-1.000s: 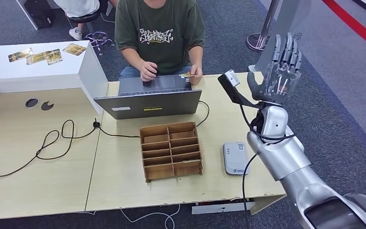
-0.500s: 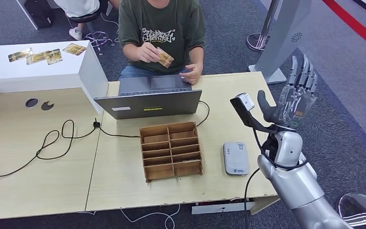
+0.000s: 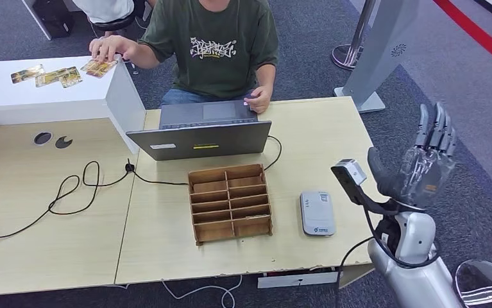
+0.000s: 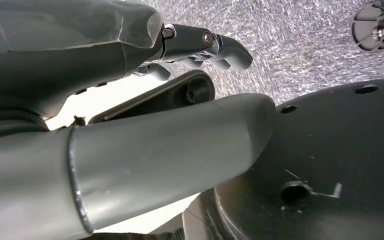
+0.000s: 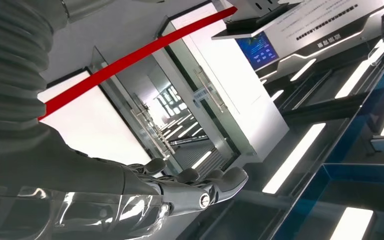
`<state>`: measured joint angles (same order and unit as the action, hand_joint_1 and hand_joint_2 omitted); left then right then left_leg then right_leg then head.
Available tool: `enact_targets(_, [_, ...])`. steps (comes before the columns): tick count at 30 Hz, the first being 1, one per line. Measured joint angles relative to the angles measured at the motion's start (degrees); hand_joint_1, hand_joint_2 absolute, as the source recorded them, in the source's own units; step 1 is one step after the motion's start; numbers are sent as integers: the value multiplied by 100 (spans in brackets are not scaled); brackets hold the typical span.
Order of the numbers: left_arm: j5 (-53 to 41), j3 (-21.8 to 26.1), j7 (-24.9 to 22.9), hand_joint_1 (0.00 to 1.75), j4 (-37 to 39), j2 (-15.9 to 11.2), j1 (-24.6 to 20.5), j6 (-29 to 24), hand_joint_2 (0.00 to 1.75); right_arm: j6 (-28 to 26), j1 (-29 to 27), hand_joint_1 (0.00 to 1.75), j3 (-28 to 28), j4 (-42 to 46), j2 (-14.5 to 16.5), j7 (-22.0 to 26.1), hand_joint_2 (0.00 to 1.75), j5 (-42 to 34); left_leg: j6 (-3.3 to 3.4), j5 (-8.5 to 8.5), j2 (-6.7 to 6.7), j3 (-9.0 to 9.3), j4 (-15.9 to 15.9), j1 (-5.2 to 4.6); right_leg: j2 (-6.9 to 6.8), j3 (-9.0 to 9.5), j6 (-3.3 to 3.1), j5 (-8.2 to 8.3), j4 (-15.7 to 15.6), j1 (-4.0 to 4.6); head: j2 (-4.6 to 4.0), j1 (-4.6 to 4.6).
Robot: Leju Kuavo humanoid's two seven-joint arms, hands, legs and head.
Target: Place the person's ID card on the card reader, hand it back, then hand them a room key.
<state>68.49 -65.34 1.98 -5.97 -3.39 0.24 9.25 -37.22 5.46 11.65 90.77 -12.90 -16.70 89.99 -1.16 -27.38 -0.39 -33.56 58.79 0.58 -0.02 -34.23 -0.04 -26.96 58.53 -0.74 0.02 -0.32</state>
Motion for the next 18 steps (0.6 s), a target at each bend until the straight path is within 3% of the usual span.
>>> enact_targets(11, [151, 110, 109, 0, 126, 161, 62, 2, 0, 0, -1072, 0, -1024, 891, 787, 1499, 175, 0, -3, -6, 2, 1, -2, 1, 1, -1, -1, -6, 1, 0, 0, -2])
enact_targets(18, [235, 177, 148, 0, 241, 250, 63, 19, 0, 0, -1520, 0, -1537, 1204, 1337, 2062, 175, 0, -3, -7, 2, 2, -2, 1, 1, 0, 0, -7, 1, 0, 0, -1])
